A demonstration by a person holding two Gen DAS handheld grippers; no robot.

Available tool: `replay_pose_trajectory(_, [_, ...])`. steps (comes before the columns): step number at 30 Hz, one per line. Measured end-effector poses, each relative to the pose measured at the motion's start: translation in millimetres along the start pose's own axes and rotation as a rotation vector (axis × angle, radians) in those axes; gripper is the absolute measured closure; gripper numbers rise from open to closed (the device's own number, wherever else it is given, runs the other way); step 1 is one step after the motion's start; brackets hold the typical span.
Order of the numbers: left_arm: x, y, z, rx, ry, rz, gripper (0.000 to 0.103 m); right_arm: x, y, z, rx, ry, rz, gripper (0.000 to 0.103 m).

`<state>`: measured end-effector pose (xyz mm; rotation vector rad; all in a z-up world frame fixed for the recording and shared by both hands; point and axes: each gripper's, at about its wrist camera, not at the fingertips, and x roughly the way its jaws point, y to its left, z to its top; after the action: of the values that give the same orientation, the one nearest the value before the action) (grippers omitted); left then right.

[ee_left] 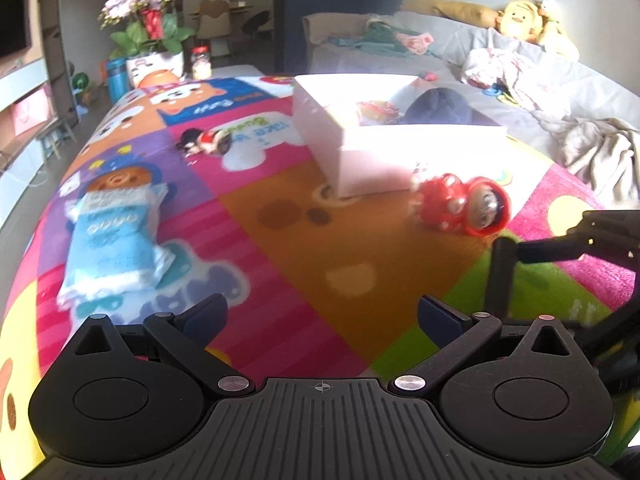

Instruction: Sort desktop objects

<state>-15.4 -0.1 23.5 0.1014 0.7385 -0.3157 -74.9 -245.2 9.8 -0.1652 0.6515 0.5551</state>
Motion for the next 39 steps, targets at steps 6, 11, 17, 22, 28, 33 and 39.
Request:
replay_pose_trajectory(6, [14.7, -47.2, 28.0, 0.116, -0.076, -0.103, 0.000, -23.2, -35.6, -18.7, 0.130, 0.010, -0.166, 0.028])
replay_pose_trajectory(11, [53.9, -88.5, 47.4, 0.137, -0.060, -0.115, 0.000, -23.8, -44.9, -33.6, 0.180, 0.020, -0.232, 0.028])
replay_pose_trajectory(17, [88.1, -102.7, 56.2, 0.109, -0.035, -0.058, 0.000, -18.9, -46.8, -39.3, 0.207, 0.016, -0.262, 0.019])
replay_pose_trajectory(22, [98.6, -97.1, 55.0, 0.081, 0.017, -0.072, 0.001, -19.9, -48.7, -42.8, 0.210, 0.015, -0.246, 0.015])
replay_pose_trajectory(28, [85.1, -94.7, 46.6, 0.108, 0.034, -0.088, 0.005, -19.1, -47.5, -42.2, 0.207, 0.023, -0.266, 0.010])
replay_pose_trajectory(33, [50.2, -76.0, 24.3, 0.127, 0.078, -0.102, 0.005, -14.7, -47.1, -39.4, 0.196, 0.033, -0.279, 0.007])
replay_pose_trajectory(39, [13.5, -49.8, 3.1, 0.113, 0.120, -0.081, 0.005, -10.5, -46.0, -36.4, 0.183, 0.054, -0.283, 0.004])
